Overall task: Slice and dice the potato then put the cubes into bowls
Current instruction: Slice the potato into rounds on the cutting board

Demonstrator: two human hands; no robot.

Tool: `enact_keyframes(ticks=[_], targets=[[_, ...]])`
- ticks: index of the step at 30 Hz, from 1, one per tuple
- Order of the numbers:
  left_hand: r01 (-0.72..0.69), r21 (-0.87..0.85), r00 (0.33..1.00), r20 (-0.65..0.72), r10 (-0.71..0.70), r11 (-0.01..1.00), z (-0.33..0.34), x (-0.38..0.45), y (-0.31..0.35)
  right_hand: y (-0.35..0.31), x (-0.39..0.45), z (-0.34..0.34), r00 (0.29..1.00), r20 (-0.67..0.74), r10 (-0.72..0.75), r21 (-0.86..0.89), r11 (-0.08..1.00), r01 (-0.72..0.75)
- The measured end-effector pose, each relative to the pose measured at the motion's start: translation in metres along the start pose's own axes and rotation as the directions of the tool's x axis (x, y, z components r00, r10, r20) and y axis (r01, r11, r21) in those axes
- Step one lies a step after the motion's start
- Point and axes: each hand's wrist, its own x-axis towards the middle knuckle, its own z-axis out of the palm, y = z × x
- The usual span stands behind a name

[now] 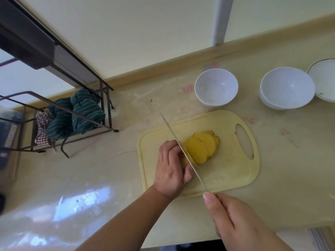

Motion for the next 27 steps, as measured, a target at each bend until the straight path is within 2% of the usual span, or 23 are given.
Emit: enact_keyframes(ticks=[3, 9, 16, 20, 24, 25, 26, 27], targets=[[-0.017, -0.014, 1.000, -0.018, 0.017, 1.000, 0.000, 0.003, 0.002, -0.001, 0.016, -0.001, 0.999, 0.049, -0.009, -0.003, 1.000, 0.009], [0.051, -0.048, 0.997, -0.049, -0.053, 0.998, -0.001, 0.006, 0.007, -0.006, 0.037, 0.003, 0.991, 0.084, -0.104, 0.008, 0.995, 0.104], [0.027, -0.043, 0.999, -0.040, -0.029, 0.999, 0.000, 0.005, 0.004, 0.029, 0.007, 0.005, 0.997, -0.055, 0.060, 0.060, 0.997, -0.056], [0.020, -0.045, 0.999, -0.040, -0.022, 0.999, -0.001, 0.007, 0.006, 0.022, 0.042, 0.012, 0.996, 0.046, -0.072, 0.020, 0.997, 0.071], [0.060, -0.064, 0.998, -0.018, -0.061, 0.996, -0.002, 0.008, 0.005, 0.045, 0.030, 0.016, 0.998, 0.026, -0.054, 0.043, 0.998, 0.053], [0.061, -0.069, 0.998, -0.018, -0.062, 0.996, -0.002, 0.007, 0.004, 0.057, 0.020, 0.018, 0.996, 0.023, -0.081, 0.002, 0.997, 0.081], [0.060, -0.071, 0.998, -0.019, -0.061, 0.996, -0.002, 0.006, 0.004, 0.066, 0.007, 0.018, 0.988, -0.039, -0.153, -0.111, 0.983, 0.147], [0.060, -0.071, 0.998, -0.020, -0.061, 0.996, -0.002, 0.006, 0.004, 0.067, -0.003, 0.017, 0.986, -0.080, -0.147, -0.128, 0.982, 0.136]])
